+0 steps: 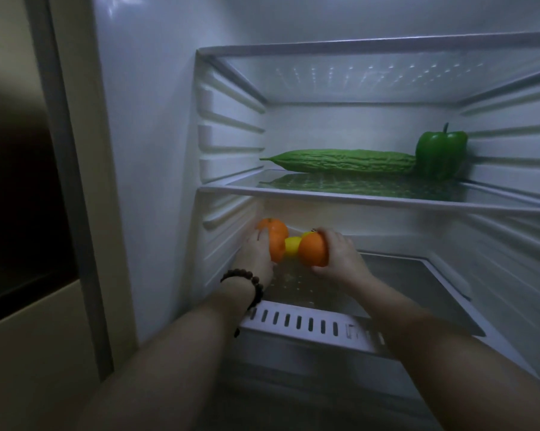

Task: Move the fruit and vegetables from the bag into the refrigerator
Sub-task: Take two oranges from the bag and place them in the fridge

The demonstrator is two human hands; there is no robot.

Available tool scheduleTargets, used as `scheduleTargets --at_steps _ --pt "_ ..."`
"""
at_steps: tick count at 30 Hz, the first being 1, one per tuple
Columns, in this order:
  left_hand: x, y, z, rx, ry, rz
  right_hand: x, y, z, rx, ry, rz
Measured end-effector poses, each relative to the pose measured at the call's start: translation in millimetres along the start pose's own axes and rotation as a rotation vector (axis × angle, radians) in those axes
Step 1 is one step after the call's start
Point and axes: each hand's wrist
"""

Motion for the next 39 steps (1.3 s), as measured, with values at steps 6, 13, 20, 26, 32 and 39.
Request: scheduleTargets --at_steps 6,13,20,26,32,39 --pt "3.4 0.7 0.4 0.01 -0.021 -0.02 3.0 4.1 -6.3 -0.02 -0.039 0.004" --pt "16.4 10.8 -27.2 -0.049 -0.031 0.019 12.1 -8.5 -37.8 -0.072 -0.025 0.056" --pt "24.5 14.6 -78.2 -0.23 0.015 0.19 22.2 -29.2 -93.8 -0.052 0.114 0.055" --pt "27.8 22.5 -144.0 -0.279 -0.114 0.144 23.0 -54.6 -172.5 -0.111 0.207 -0.021" --pt "17.4 32.2 -229.4 -0.376 -0.153 0.017 12.6 -79.3 -275.8 -0.224 0.248 -0.08" --pt "-15.8 17.7 -337.5 -0.484 -0.249 0.044 -35.3 -103.3 -409.7 -0.375 0.29 -0.135"
Point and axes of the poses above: each hand's wrist, its own z-axis towards the middle knuckle, its own x-axis out of the back of the hand, y = z × x, and after that the axes turned 6 degrees about -y, right-handed
